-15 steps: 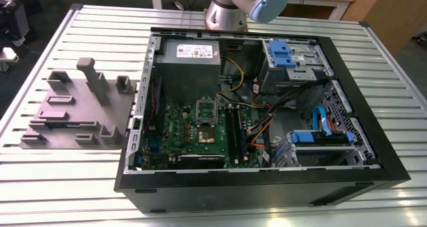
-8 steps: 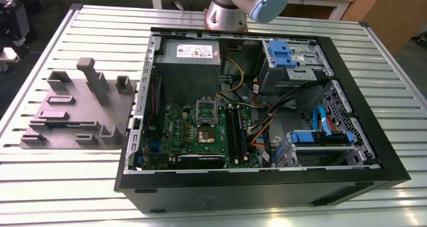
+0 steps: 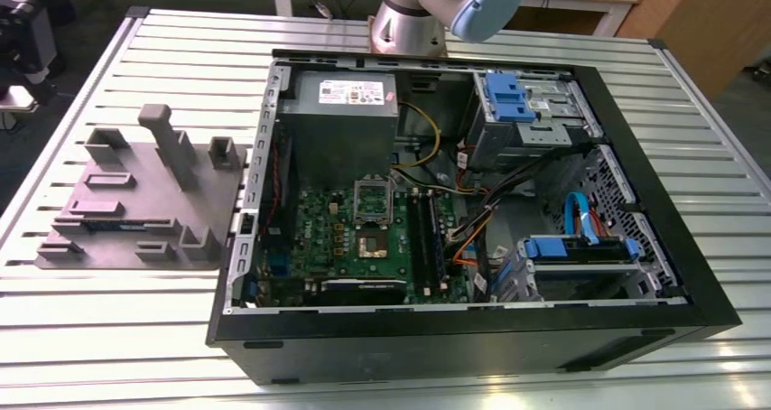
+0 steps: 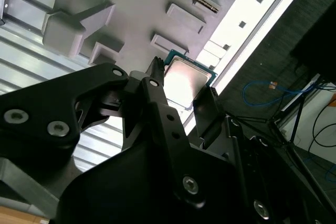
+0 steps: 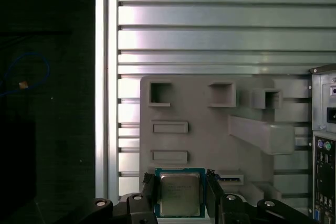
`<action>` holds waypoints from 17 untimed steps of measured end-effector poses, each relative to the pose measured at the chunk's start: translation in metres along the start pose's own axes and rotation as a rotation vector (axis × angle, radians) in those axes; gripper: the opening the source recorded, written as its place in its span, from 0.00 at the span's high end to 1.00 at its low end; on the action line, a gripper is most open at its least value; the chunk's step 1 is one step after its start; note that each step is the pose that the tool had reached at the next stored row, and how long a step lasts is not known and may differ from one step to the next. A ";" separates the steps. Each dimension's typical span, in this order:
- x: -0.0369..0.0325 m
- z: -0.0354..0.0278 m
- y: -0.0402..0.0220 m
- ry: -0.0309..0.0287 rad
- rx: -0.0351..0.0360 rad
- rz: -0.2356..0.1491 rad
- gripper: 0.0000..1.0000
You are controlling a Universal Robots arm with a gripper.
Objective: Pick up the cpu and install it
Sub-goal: 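Pick up the cpu and move it towards the insertion slot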
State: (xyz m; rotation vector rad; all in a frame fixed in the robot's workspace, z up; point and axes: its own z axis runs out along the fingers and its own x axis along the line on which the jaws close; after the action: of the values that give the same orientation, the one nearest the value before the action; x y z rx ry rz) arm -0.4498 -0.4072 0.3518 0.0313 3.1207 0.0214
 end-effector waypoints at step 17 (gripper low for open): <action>-0.0028 0.0001 0.0000 0.0000 0.0000 0.000 0.53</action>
State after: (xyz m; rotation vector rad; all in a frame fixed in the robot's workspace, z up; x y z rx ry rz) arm -0.4470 -0.4072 0.3518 0.0314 3.1207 0.0213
